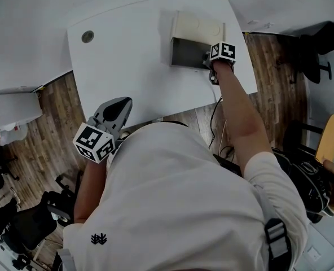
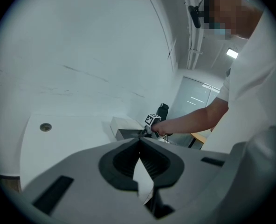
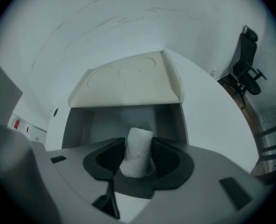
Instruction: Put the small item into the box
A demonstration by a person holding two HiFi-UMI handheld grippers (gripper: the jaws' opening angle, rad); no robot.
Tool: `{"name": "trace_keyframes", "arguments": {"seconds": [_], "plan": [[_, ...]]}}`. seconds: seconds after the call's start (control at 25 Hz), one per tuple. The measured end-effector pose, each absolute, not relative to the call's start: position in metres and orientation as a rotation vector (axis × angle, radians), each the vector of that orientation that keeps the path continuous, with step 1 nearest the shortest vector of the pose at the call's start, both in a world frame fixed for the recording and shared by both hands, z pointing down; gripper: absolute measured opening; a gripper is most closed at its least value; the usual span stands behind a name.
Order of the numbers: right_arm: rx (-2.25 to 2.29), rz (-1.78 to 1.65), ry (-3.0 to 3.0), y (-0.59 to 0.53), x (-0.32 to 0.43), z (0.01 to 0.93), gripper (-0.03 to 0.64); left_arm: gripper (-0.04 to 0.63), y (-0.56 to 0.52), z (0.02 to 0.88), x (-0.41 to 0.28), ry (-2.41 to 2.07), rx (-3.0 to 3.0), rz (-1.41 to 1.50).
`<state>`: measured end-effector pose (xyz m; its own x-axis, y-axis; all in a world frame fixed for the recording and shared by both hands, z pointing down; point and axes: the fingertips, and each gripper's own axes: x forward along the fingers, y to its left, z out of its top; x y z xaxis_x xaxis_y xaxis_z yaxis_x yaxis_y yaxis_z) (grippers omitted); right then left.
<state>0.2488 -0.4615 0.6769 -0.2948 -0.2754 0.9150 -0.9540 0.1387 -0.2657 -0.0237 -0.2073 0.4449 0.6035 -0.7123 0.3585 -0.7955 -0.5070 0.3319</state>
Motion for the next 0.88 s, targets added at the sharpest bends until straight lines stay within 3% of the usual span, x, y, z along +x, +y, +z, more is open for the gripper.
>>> {"name": "trace_keyframes", "arguments": {"seconds": [0.88], "plan": [[1.286, 1.145, -1.584, -0.469, 0.263, 0.676, 0.218, 0.006, -0.192, 0.451, -0.046, -1.204, 2.338, 0.243]]}}
